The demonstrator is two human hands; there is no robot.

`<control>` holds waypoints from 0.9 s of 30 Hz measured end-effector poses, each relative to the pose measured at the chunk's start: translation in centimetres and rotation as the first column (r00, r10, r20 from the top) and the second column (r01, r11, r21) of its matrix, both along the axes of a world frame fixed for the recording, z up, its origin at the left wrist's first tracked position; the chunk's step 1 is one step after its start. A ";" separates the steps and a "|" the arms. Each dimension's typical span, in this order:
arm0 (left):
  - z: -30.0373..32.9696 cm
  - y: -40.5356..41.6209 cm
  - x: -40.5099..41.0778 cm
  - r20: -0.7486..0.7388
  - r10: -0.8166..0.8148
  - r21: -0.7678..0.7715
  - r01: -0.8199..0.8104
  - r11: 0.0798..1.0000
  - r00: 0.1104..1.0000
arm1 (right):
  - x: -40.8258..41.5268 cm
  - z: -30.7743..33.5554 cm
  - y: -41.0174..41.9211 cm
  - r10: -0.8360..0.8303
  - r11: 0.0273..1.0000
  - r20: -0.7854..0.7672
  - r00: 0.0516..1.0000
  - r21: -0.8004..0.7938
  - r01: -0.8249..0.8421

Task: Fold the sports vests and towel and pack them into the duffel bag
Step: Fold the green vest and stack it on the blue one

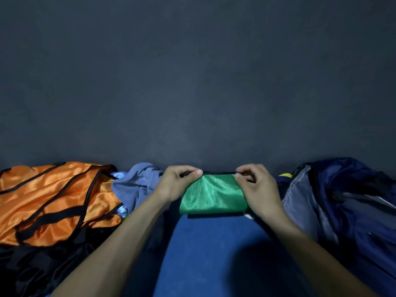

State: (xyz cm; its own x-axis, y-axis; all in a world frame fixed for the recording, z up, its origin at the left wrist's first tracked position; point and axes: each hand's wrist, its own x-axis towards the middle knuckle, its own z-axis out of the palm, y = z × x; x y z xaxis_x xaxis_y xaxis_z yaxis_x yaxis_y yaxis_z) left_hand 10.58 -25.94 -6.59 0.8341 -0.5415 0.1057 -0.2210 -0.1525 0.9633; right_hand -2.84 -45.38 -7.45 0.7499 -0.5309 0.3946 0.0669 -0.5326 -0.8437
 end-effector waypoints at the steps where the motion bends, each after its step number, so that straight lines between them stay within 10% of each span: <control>1: -0.4 -0.7 0.9 -0.021 -0.010 0.015 0.011 1.000 1.000 | 0.2 -0.6 -0.4 0.005 0.994 -0.051 0.999 -0.111 -0.011; 5: -3.3 -1.9 3.3 0.044 -0.009 0.173 0.002 0.985 0.999 | 0.0 -2.5 -0.9 0.048 0.827 -0.280 0.959 -0.528 -0.195; 10: -3.5 -2.5 2.5 0.342 0.113 0.263 -0.210 0.942 0.933 | 0.4 -3.4 -0.1 0.046 0.667 -0.506 0.861 -0.627 -0.404; 16: -3.1 -1.6 -1.3 0.841 0.030 0.235 -0.416 0.878 0.540 | 0.6 -4.3 0.6 -0.065 0.699 -0.480 0.875 -0.648 -0.303; 27: -6.7 0.4 -3.0 0.728 -0.363 0.593 -0.268 0.759 0.582 | 0.5 -5.0 1.4 -0.120 0.567 -0.506 0.854 -0.741 -0.359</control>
State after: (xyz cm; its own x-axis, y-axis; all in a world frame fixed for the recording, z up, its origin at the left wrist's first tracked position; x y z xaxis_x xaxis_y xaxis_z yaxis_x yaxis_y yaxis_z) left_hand 7.54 -25.53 -13.29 0.5501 -0.7705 0.3221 -0.8269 -0.5565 0.0809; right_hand -2.31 -44.02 -12.45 0.9797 -0.0697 0.1879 -0.0687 -0.9976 -0.0118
